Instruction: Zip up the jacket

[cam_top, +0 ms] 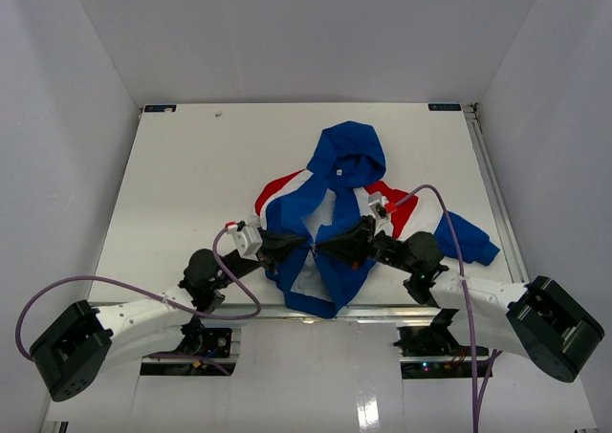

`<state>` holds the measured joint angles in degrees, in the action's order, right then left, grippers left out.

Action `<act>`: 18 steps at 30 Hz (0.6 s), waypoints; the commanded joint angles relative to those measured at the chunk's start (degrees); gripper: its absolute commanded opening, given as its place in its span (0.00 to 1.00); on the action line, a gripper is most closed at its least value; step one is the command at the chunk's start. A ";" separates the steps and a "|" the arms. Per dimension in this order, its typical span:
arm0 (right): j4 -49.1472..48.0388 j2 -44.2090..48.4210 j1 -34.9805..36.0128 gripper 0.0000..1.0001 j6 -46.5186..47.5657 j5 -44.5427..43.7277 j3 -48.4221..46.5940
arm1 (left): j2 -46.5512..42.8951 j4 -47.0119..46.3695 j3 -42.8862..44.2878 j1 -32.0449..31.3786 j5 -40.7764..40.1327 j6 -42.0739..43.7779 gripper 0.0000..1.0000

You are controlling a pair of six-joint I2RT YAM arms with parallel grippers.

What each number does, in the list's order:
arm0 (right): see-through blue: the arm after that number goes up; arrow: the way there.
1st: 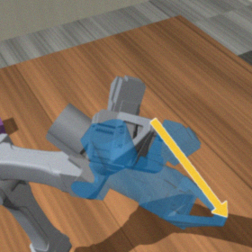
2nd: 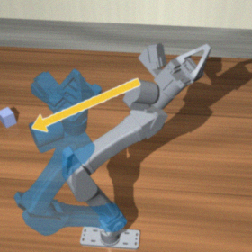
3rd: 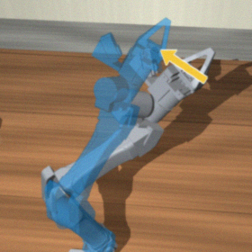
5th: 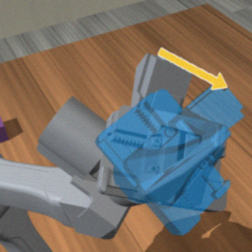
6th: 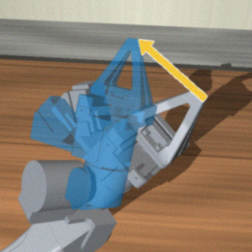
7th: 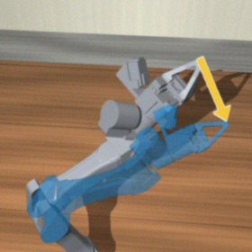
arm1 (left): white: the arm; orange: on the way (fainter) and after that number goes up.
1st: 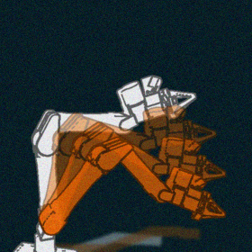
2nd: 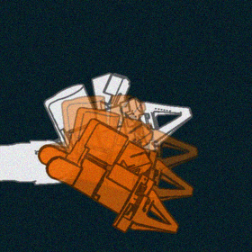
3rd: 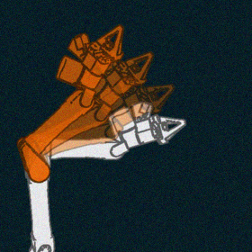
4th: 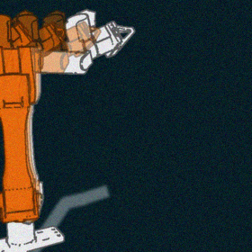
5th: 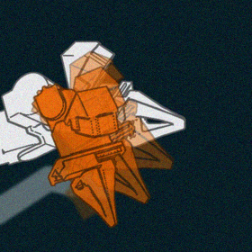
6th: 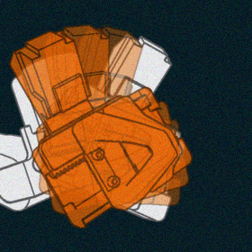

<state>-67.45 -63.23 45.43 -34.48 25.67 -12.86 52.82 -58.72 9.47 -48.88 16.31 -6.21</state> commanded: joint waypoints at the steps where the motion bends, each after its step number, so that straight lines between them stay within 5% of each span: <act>1: -2.77 1.62 -0.07 0.08 0.65 1.67 -0.93 | -1.06 -0.79 -0.95 -0.34 0.12 1.12 0.00; 18: 1.10 1.62 -0.08 0.08 0.55 2.10 -1.64 | -1.84 -1.31 -1.39 -0.34 -0.49 1.55 0.00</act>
<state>-65.15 -61.95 45.43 -34.11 27.20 -12.86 52.01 -58.72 8.69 -48.88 16.05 -5.45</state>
